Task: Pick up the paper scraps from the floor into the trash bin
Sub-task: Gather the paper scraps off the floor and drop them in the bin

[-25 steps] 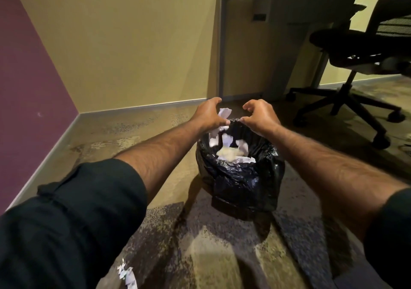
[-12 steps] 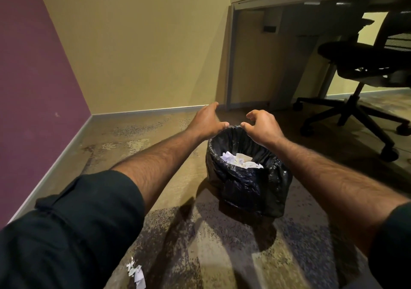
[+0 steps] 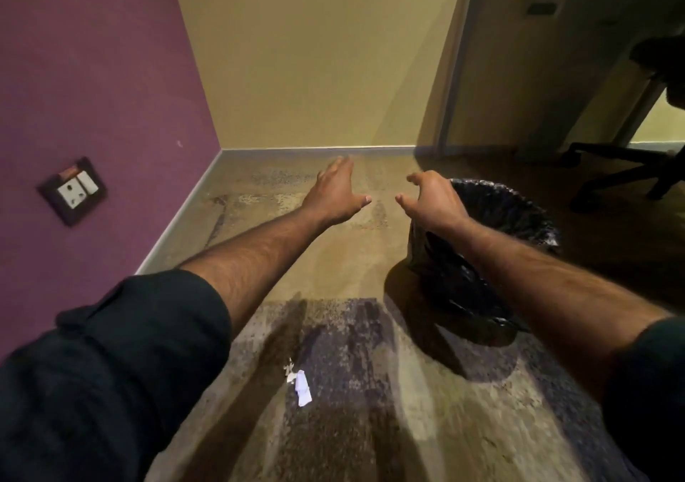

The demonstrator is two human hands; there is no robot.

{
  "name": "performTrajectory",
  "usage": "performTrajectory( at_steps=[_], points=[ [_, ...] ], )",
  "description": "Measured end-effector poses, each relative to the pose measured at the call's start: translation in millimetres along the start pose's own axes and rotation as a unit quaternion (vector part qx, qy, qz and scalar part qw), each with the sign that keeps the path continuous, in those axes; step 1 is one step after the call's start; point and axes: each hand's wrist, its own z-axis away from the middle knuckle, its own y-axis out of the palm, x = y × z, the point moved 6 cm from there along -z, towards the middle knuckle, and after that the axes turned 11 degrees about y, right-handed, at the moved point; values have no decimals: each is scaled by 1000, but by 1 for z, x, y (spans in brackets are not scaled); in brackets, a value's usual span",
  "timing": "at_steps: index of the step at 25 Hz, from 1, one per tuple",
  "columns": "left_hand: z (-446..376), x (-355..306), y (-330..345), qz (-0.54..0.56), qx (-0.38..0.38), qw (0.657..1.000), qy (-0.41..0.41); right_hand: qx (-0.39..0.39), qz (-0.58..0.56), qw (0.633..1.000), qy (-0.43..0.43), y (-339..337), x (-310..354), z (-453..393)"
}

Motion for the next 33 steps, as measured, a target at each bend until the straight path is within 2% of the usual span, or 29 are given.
performTrajectory(
  at_steps=[7, 11, 17, 22, 30, 33],
  points=[
    [72, 89, 20, -37, 56, 996, -59, 94, 19, 995, -15, 94, 13, 58],
    [128, 117, 70, -46, 147, 983, -95, 147, 48, 988, -24, 134, 0, 86],
    [207, 144, 135, -53, 276, 949, -145, 192, 72, 979, -14, 159, -21, 109],
    [254, 148, 166, -49, 266, 949, -159, 221, 99, 970, -19, 165, -39, 117],
    [274, 135, 183, -85, 204, 971, -91, 227, 119, 966, -16, 156, -53, 107],
    [274, 136, 181, -81, 185, 977, -65, 195, 181, 961, -71, 149, -48, 109]
  ],
)
